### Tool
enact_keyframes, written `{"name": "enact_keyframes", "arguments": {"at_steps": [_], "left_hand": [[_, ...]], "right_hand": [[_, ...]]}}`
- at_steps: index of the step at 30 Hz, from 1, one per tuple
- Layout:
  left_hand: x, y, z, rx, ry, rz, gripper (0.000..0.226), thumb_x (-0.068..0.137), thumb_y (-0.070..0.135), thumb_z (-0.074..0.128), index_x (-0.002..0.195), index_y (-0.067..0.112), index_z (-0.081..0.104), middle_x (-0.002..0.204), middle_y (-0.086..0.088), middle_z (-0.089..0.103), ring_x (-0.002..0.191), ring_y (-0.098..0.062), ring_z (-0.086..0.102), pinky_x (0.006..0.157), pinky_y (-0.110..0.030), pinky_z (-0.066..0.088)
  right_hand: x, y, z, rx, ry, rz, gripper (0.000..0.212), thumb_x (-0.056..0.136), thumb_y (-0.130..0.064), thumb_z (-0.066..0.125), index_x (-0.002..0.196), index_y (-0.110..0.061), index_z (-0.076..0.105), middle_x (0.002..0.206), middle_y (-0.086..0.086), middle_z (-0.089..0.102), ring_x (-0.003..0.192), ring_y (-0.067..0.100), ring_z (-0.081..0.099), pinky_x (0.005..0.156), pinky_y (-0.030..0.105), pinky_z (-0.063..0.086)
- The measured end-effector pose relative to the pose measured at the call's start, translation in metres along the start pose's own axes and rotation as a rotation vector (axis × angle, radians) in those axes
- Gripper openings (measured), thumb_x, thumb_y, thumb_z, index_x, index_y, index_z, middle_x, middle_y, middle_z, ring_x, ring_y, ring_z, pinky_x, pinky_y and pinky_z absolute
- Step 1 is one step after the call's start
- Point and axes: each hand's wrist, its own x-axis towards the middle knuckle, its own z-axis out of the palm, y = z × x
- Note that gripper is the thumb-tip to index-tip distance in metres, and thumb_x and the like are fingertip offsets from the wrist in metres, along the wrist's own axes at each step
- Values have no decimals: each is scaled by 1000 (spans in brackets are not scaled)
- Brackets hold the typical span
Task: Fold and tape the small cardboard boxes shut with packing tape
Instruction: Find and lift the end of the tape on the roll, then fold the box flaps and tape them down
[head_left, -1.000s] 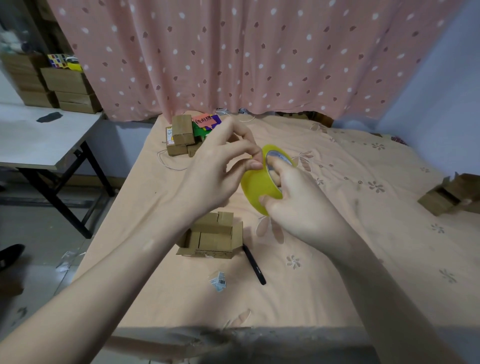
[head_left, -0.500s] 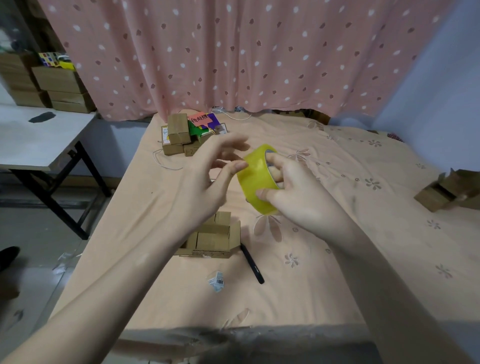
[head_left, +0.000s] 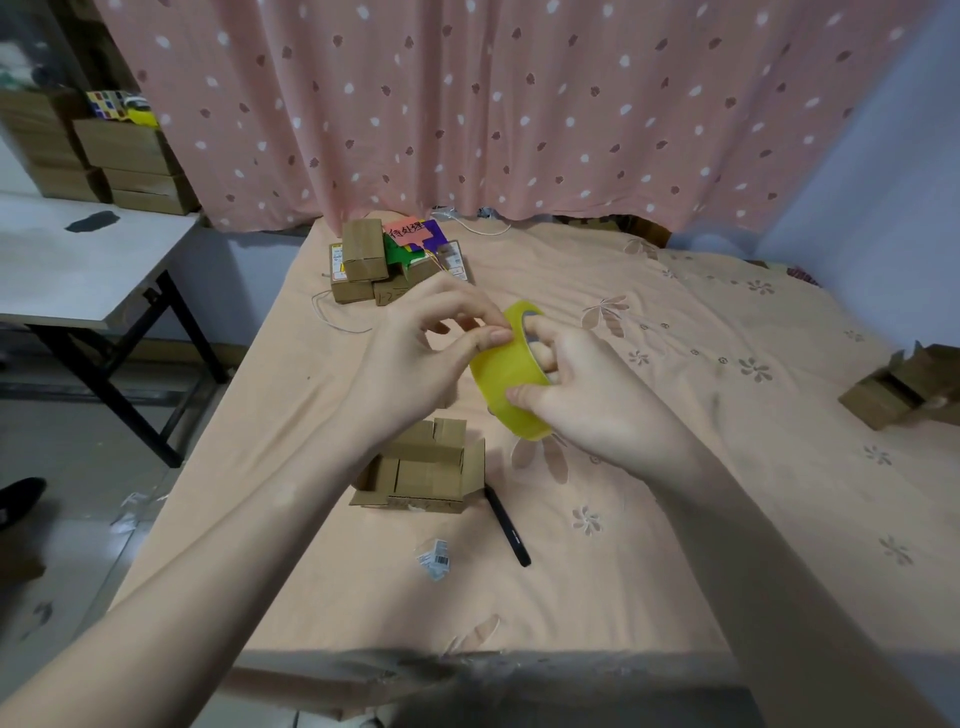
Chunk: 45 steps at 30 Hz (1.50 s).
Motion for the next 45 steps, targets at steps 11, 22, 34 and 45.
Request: {"name": "enact_keyframes", "arguments": {"at_steps": [11,22,34,45], "left_hand": [[-3,-8,-2,330,-45,78,10,88,5,44,85,2,53,76,7,43,73,-6,40,68,-13,29],[-15,-24,-18,143,-203,-154,18,92,-4,48,85,13,51,72,10,52,67,-1,53,61,-15,40],[-23,-66,-37,108,-176,-413,30,77,9,75,101,18,60,86,6,61,54,-1,48,59,-9,37],[-51,-127,-33,127,-410,-529,33,67,-9,73,76,15,52,59,3,68,55,3,57,56,-6,38]], "right_hand": [[2,20,29,3,52,-28,71,85,-33,68,143,-25,28,110,5,65,99,21,62,89,39,50],[20,38,47,93,9,46,82,85,-39,67,144,-45,11,79,-19,60,86,14,55,75,28,44],[33,46,98,433,-20,174,12,87,-45,63,94,-36,60,95,13,70,77,38,70,77,53,56],[28,80,184,615,-70,618,35,87,-40,66,97,-6,68,102,25,68,98,45,63,91,60,48]]}}
